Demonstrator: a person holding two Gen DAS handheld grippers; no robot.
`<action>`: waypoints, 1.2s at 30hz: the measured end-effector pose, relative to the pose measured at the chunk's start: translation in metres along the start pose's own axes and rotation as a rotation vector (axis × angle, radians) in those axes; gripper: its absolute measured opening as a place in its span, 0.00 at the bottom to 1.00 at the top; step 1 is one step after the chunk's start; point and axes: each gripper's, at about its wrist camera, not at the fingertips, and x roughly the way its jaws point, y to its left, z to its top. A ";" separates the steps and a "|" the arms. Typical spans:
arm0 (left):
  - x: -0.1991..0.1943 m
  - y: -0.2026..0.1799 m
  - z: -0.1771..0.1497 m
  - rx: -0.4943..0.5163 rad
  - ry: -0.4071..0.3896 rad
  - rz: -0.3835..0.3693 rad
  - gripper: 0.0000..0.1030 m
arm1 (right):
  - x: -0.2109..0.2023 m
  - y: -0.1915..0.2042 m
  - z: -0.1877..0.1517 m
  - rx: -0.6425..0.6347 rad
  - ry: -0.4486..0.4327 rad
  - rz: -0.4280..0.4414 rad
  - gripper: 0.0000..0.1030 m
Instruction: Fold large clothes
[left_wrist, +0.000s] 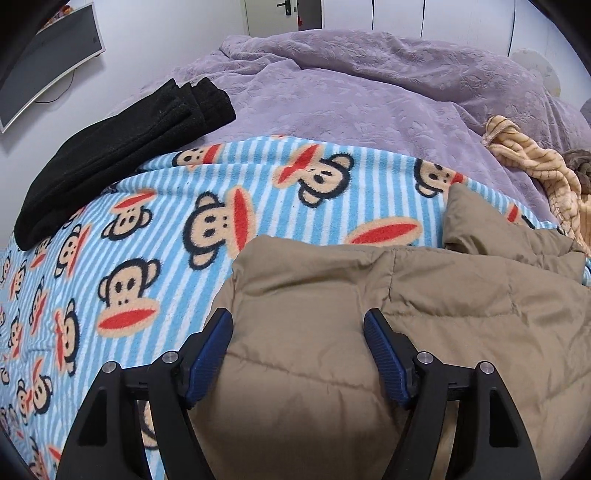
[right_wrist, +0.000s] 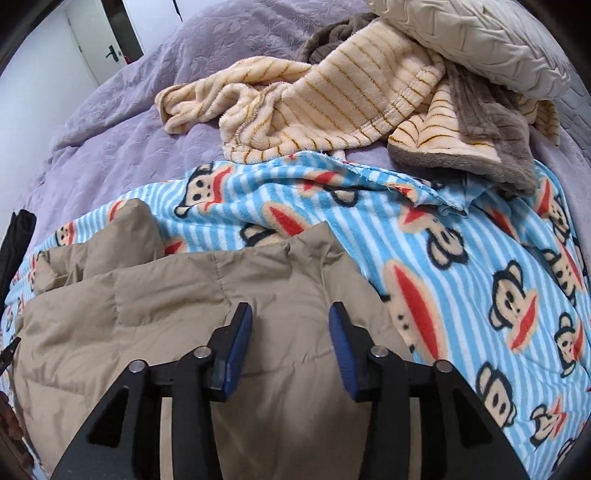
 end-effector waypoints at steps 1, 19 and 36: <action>-0.006 0.001 -0.004 -0.001 0.005 -0.003 0.73 | -0.007 0.003 -0.005 0.000 -0.004 0.010 0.52; -0.081 0.011 -0.111 -0.088 0.117 -0.063 0.99 | -0.088 -0.032 -0.127 0.148 0.119 0.160 0.70; -0.085 0.018 -0.152 -0.097 0.189 -0.085 0.99 | -0.071 -0.030 -0.177 0.295 0.232 0.335 0.83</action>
